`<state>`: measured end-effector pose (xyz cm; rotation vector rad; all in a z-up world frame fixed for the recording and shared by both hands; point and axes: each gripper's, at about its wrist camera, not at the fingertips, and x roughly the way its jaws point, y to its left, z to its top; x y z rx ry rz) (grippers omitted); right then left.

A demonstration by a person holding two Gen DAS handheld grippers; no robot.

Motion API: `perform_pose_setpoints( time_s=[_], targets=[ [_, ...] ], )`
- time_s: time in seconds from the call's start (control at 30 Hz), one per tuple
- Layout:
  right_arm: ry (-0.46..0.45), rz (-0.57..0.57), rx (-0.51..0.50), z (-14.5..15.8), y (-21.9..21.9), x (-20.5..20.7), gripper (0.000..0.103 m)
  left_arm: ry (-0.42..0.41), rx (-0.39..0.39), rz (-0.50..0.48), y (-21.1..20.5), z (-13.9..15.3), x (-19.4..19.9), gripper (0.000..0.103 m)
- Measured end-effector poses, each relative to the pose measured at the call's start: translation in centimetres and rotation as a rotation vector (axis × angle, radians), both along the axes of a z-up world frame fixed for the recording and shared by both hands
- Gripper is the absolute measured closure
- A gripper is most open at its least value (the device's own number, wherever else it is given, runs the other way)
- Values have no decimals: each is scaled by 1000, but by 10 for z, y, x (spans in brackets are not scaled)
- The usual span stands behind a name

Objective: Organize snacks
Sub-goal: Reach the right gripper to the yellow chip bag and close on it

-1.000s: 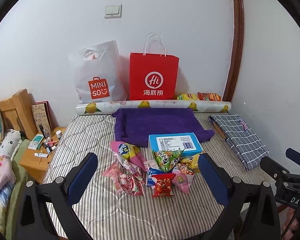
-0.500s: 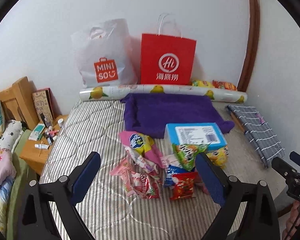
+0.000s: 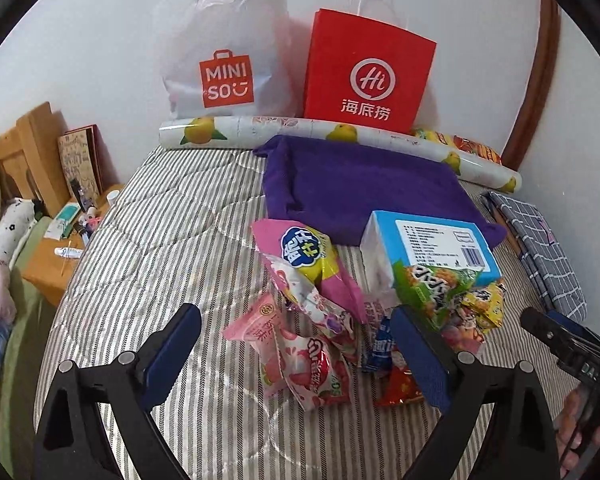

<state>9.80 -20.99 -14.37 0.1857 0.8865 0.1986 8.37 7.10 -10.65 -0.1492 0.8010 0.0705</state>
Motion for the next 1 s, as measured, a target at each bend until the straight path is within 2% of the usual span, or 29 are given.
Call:
perform_pose_setpoints(
  time_s=[0.37,0.53,0.63,0.7,0.73,0.8,0.87,1.0],
  targets=[
    [84,42,39,-28,14,39,10,11,-32,22,14,-7,14,7],
    [113,57,76,-39,18,45,15,13,-58,15,17,-11,17,7],
    [121,77,91,-41,20,47,22,15,-60,14,18,-11,18,7],
    [118,88,96,-38,19,45,32,13,-58,14,19,-11,18,7],
    [118,89,101,-37,17,44,32,12,-60,13,20,-11,18,7],
    [117,77,108,-35,13,43,42,11,-69,10,22,-11,17,7],
    [117,61,104,-32,8,40,47,13,-81,9,24,-12,16,8],
    [110,56,93,-28,1,34,49,23,-86,14,28,-13,12,8]
  ],
)
